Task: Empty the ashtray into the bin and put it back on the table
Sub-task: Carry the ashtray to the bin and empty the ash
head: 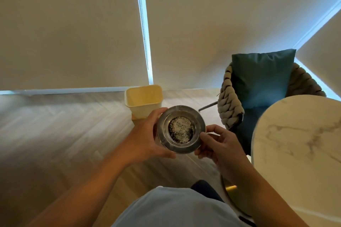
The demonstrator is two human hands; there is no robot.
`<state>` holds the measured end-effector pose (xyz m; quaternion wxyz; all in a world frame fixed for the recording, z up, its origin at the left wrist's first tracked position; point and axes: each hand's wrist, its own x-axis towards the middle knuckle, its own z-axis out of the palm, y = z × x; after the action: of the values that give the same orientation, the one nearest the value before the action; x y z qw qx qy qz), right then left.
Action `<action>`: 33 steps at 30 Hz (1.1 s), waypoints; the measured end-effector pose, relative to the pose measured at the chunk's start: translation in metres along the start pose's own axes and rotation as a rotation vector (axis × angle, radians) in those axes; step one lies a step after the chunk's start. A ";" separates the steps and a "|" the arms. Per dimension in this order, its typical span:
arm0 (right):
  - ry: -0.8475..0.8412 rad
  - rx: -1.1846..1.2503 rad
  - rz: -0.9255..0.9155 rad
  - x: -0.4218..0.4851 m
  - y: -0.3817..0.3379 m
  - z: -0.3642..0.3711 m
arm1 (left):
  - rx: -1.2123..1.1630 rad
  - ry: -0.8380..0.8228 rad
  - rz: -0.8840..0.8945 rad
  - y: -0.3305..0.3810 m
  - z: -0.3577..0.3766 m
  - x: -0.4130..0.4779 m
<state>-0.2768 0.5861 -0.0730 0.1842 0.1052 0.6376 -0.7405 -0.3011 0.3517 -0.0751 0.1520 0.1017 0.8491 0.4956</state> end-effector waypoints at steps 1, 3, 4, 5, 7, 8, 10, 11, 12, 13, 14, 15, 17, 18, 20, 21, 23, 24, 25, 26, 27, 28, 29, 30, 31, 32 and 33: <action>-0.017 -0.007 0.004 0.006 -0.002 0.005 | 0.005 0.017 -0.008 -0.004 -0.004 0.000; -0.045 -0.026 0.018 0.018 -0.005 0.012 | 0.012 0.048 -0.016 -0.010 -0.010 0.000; -0.061 -0.038 0.030 0.024 -0.007 0.014 | 0.013 0.062 -0.023 -0.013 -0.013 0.000; -0.070 -0.048 0.041 0.030 -0.008 0.017 | 0.011 0.076 -0.033 -0.014 -0.016 0.001; -0.087 -0.048 0.057 0.043 -0.010 0.020 | 0.006 0.100 -0.064 -0.015 -0.022 0.004; -0.094 -0.047 0.060 0.050 -0.011 0.021 | 0.007 0.115 -0.078 -0.016 -0.025 0.007; -0.110 -0.055 0.058 0.064 -0.015 0.022 | 0.004 0.130 -0.100 -0.018 -0.029 0.015; -0.120 -0.056 0.059 0.072 -0.017 0.022 | 0.001 0.138 -0.109 -0.019 -0.030 0.020; -0.135 -0.054 0.064 0.082 -0.020 0.021 | -0.002 0.149 -0.120 -0.021 -0.032 0.027; -0.150 -0.054 0.069 0.091 -0.024 0.020 | -0.002 0.160 -0.132 -0.022 -0.034 0.033; -0.165 -0.054 0.072 0.100 -0.027 0.018 | 0.003 0.171 -0.137 -0.022 -0.036 0.039; -0.180 -0.057 0.073 0.110 -0.032 0.016 | 0.010 0.181 -0.141 -0.022 -0.038 0.047; -0.207 -0.076 0.072 0.131 -0.042 0.014 | 0.020 0.207 -0.156 -0.022 -0.044 0.063; -0.217 -0.089 0.072 0.141 -0.047 0.012 | 0.019 0.219 -0.162 -0.022 -0.047 0.070; -0.240 -0.104 0.078 0.158 -0.054 0.012 | 0.014 0.240 -0.168 -0.022 -0.051 0.082; -0.252 -0.112 0.081 0.165 -0.057 0.012 | 0.011 0.251 -0.172 -0.022 -0.053 0.087; -0.273 -0.133 0.084 0.181 -0.064 0.014 | 0.001 0.275 -0.175 -0.023 -0.057 0.095; -0.280 -0.141 0.085 0.187 -0.066 0.017 | -0.003 0.281 -0.176 -0.024 -0.061 0.098; -0.286 -0.144 0.087 0.193 -0.067 0.020 | -0.004 0.287 -0.180 -0.026 -0.064 0.100; -0.292 -0.146 0.089 0.198 -0.068 0.023 | -0.003 0.292 -0.184 -0.029 -0.068 0.102; -0.296 -0.147 0.092 0.202 -0.068 0.026 | -0.001 0.296 -0.188 -0.031 -0.071 0.103; -0.299 -0.148 0.095 0.206 -0.068 0.030 | -0.002 0.297 -0.194 -0.035 -0.075 0.105; -0.299 -0.150 0.097 0.211 -0.067 0.034 | -0.002 0.295 -0.199 -0.039 -0.079 0.106; -0.297 -0.155 0.098 0.214 -0.067 0.038 | -0.001 0.293 -0.201 -0.043 -0.083 0.108; -0.293 -0.158 0.100 0.217 -0.066 0.042 | 0.000 0.288 -0.203 -0.047 -0.087 0.110; -0.284 -0.155 0.102 0.221 -0.065 0.047 | 0.001 0.278 -0.207 -0.052 -0.092 0.112; -0.272 -0.147 0.104 0.224 -0.063 0.052 | 0.007 0.265 -0.208 -0.058 -0.099 0.115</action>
<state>-0.5023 0.5112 -0.0953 0.3144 0.0230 0.6528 -0.6888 -0.4454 0.2807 -0.0978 0.0890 -0.0526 0.8693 0.4834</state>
